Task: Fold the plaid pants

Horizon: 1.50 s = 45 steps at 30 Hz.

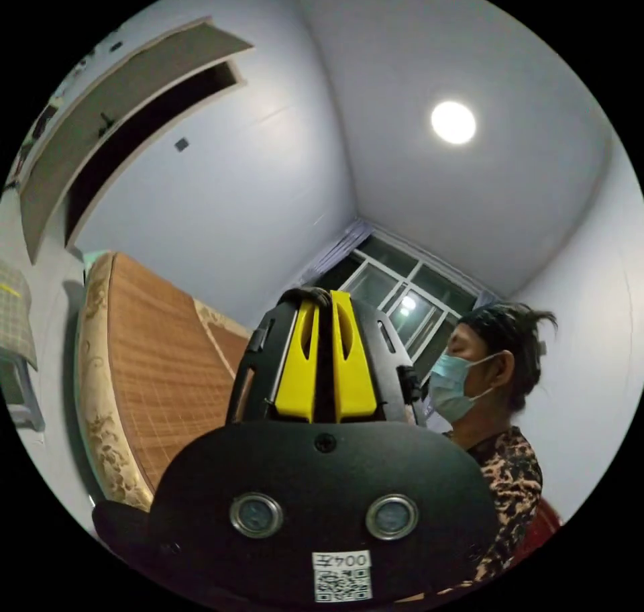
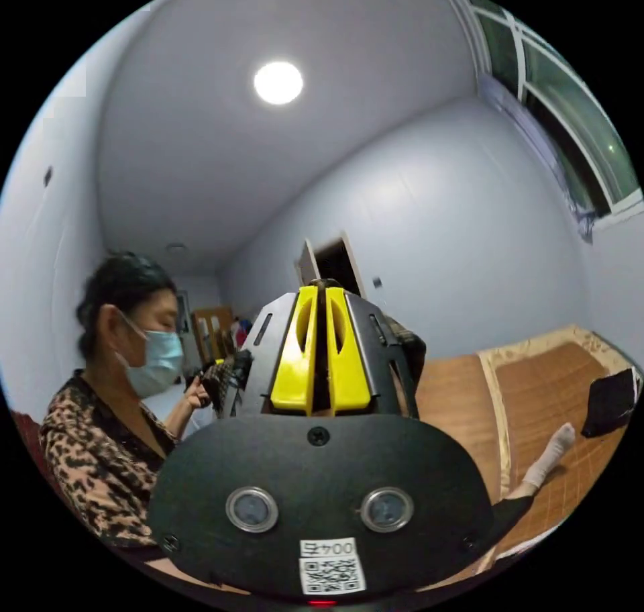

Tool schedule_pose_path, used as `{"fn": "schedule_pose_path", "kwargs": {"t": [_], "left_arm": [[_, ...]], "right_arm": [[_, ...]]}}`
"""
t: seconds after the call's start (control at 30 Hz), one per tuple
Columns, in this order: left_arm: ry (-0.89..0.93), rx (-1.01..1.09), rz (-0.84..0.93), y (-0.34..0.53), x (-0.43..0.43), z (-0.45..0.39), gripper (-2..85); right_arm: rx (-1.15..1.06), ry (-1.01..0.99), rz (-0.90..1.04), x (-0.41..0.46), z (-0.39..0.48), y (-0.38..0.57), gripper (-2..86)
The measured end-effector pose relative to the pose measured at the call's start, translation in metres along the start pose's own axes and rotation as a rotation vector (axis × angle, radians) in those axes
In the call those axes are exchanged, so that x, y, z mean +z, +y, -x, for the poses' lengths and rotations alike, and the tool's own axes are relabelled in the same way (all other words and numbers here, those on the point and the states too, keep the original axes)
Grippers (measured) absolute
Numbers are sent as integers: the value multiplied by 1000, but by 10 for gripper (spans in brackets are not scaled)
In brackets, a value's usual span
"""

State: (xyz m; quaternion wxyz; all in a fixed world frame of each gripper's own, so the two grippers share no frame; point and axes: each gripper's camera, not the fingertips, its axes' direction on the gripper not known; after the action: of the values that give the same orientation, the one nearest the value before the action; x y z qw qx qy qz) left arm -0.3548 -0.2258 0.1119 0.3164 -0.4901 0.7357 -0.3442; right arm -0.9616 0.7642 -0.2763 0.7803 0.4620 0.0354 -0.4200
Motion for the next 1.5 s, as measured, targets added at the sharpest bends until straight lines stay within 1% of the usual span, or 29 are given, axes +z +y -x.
{"fn": "schedule_pose_path", "kwargs": {"t": [0.07,0.1,0.13,0.17,0.2,0.27,0.3,0.37,0.43,0.5,0.6,0.7,0.77,0.8,0.87,0.9,0.93,0.97,1.0,1.07,1.17,1.23,1.37,1.5], "left_arm": [[-22,-90,70,-22,59,57,39],[-20,-98,97,-31,76,69,39],[-27,-108,141,-53,112,89,39],[-58,-87,171,-79,147,100,39],[-80,-60,192,-95,165,103,39],[-201,62,196,-168,227,95,40],[-205,88,189,-187,241,91,40],[-233,193,108,-251,276,67,41],[-244,248,62,-283,291,54,42],[-267,254,29,-298,299,53,42],[-256,233,75,-291,310,85,43],[-274,190,175,-249,318,147,44],[-328,88,276,-193,326,222,45],[-342,52,307,-177,329,244,45],[-401,-129,415,-98,335,343,44],[-413,-183,443,-76,337,369,44],[-436,-290,491,-30,338,421,44],[-447,-388,522,15,339,468,44],[-451,-438,538,37,339,491,44],[-489,-623,561,119,336,567,45],[-474,-725,560,184,337,617,46],[-445,-741,529,205,338,631,49],[-437,-653,509,229,338,643,67],[-476,-514,459,248,324,632,94]], "right_arm": [[65,82,176,83,-48,3,15],[81,91,220,106,-61,3,16],[109,100,301,150,-86,-3,17],[120,121,345,189,-106,-15,17],[117,141,355,207,-114,-24,18],[36,262,322,263,-115,-72,18],[-10,304,294,272,-107,-86,18],[-243,440,155,293,-60,-130,18],[-313,459,69,292,-35,-148,19],[-347,462,32,288,-21,-151,18],[-360,477,33,276,-23,-123,15],[-318,422,143,271,-51,-64,16],[-255,412,269,275,-81,7,18],[-238,418,308,277,-90,28,19],[-157,465,473,288,-122,126,21],[-140,486,526,292,-130,153,21],[-114,545,635,301,-145,210,23],[-67,585,728,307,-159,267,24],[-37,586,766,309,-166,293,24],[78,591,965,324,-193,387,25],[200,574,1156,339,-217,459,28],[271,533,1205,343,-227,482,30],[376,482,1224,343,-244,510,45],[405,426,1131,336,-243,525,59]]}}
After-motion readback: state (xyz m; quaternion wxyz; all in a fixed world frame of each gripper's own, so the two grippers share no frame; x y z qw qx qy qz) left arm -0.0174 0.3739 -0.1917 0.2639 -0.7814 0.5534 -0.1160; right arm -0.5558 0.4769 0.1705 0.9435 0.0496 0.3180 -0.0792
